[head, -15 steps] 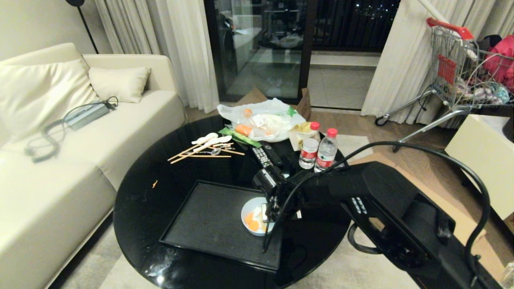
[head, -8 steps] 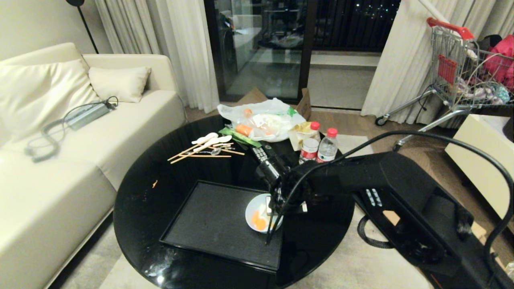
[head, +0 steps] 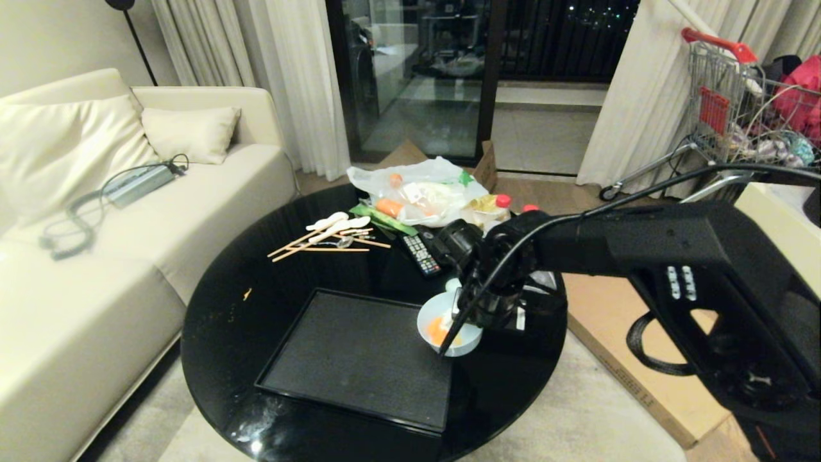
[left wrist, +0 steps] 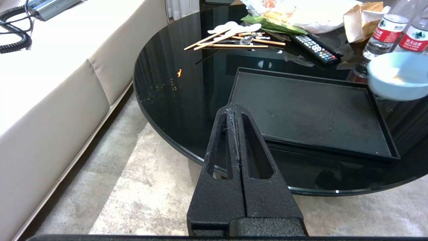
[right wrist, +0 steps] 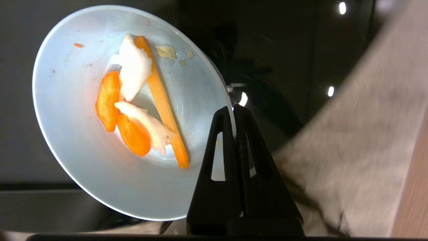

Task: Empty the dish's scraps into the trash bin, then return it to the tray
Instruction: Pick up the bowl with leftover food, then move the bowl over the trash can

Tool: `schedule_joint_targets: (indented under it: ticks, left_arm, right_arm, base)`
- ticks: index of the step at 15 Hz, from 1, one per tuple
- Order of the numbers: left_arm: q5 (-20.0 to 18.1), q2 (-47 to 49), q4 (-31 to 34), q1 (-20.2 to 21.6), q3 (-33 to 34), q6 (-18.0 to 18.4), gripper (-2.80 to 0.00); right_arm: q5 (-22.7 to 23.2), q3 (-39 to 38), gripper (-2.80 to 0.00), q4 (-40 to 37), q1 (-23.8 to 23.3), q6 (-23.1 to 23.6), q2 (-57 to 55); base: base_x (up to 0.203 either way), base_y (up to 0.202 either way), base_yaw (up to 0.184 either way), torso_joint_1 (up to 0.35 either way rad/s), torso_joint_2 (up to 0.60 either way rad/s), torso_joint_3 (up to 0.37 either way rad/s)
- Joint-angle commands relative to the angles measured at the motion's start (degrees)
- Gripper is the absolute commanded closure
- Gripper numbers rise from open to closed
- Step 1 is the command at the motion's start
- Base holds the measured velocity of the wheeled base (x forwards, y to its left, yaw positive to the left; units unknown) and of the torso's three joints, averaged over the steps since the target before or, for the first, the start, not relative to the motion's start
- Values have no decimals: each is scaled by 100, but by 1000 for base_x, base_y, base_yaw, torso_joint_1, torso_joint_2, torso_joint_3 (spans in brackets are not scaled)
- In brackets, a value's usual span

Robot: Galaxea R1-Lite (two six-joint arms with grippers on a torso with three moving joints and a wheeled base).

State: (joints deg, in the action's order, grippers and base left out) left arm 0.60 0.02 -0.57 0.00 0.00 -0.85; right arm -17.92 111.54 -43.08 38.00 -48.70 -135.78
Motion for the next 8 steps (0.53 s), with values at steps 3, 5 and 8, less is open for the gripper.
schedule_joint_targets:
  ticks: [3, 5, 8]
  left_arm:
    - [2, -2, -4, 0, 0, -3, 0]
    - [2, -2, -4, 0, 0, -3, 0]
    - [2, -2, -4, 0, 0, -3, 0]
  right_arm:
    - [-35, -645, 0, -204, -337, -482, 948]
    - [-216, -1073, 0, -200, -627, -614, 1331]
    - [-396, -1720, 0, -182, -1221, -704, 1800]
  base:
    - [0, 0, 0, 0, 0, 0]
    - [0, 0, 0, 0, 0, 0]
    - [0, 0, 0, 0, 0, 0]
